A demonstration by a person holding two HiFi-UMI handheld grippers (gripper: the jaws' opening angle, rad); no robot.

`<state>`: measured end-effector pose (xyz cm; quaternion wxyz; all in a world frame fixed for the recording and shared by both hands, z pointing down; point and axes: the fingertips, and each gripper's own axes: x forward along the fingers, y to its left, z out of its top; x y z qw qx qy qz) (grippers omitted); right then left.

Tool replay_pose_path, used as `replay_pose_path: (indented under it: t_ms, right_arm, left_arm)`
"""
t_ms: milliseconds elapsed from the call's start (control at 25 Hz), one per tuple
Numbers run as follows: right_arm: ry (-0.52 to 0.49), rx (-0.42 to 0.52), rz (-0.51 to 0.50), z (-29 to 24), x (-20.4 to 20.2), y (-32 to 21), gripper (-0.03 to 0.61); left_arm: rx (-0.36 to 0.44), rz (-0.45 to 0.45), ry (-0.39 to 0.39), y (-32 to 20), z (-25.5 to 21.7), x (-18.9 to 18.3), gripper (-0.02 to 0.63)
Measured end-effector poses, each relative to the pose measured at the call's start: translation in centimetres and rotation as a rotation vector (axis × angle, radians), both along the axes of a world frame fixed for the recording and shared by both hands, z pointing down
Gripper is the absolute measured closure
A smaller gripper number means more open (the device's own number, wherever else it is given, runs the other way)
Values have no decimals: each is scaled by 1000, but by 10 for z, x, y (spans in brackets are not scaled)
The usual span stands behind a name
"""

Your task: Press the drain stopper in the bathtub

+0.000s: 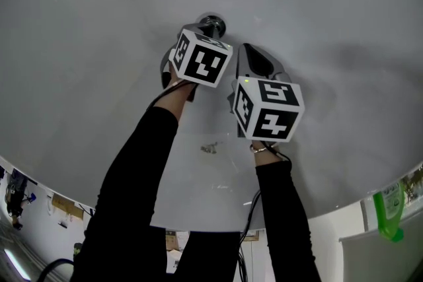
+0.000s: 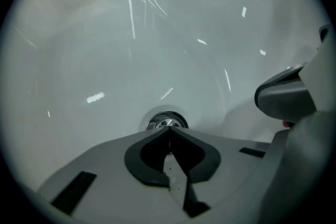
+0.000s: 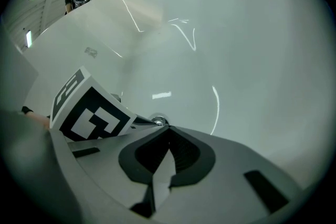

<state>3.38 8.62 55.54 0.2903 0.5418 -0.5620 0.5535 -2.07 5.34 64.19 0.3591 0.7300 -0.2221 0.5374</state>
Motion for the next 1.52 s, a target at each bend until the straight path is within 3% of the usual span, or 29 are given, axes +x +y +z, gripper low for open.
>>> replay_pose_path:
  t_ms: [360,640,1520]
  right_arm:
    - [12,13,-2,-10,-2,-3,577]
    - [23,23,-8,-19,-5,-4,577]
    - [50,89,28,-101,-15,-16,577]
  left_arm:
    - [-37,-48,29,0,-5,-1,609]
    - [-20,-14,35,0,-13,-3,609]
    - [81,-42,153,-21,-137,-14,609]
